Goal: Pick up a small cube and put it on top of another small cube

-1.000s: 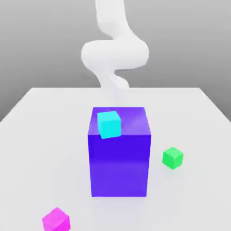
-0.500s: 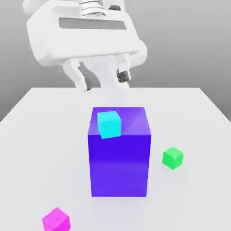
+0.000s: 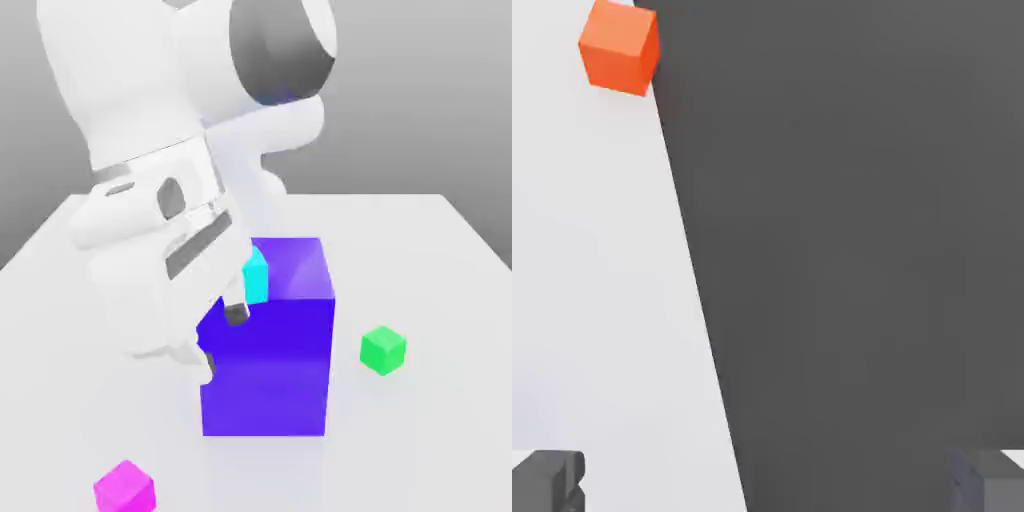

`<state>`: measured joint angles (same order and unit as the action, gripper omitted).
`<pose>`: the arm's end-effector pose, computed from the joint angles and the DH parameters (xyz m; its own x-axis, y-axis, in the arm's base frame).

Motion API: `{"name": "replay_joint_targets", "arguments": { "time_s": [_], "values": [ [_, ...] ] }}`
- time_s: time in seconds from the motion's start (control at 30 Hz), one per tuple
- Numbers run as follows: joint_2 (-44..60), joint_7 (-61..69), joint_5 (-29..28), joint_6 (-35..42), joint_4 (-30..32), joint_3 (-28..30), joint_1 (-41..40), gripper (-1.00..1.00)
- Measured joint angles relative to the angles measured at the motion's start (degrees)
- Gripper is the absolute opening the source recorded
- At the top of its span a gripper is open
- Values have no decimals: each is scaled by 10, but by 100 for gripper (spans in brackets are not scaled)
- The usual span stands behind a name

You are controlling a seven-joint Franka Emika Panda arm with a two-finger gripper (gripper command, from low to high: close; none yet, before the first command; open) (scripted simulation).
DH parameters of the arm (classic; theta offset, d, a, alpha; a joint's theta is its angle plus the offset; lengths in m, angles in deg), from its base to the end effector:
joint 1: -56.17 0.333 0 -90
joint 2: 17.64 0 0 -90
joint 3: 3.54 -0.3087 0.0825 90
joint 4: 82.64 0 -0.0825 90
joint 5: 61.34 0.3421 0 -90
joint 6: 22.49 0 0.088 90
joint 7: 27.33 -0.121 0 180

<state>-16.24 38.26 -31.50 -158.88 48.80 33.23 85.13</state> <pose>0.4908 -0.0570 0.3563 0.7732 0.5459 0.3227 0.6103 -0.7788 -0.1450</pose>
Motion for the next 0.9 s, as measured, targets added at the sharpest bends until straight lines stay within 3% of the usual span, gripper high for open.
{"name": "replay_joint_targets", "arguments": {
  "time_s": [0.43, 0.9],
  "values": [
    [119, 300, 50, -29, 3, -24, -45, 0],
    [194, 561, 7, -102, 17, -43, -92, 0]
  ]
}}
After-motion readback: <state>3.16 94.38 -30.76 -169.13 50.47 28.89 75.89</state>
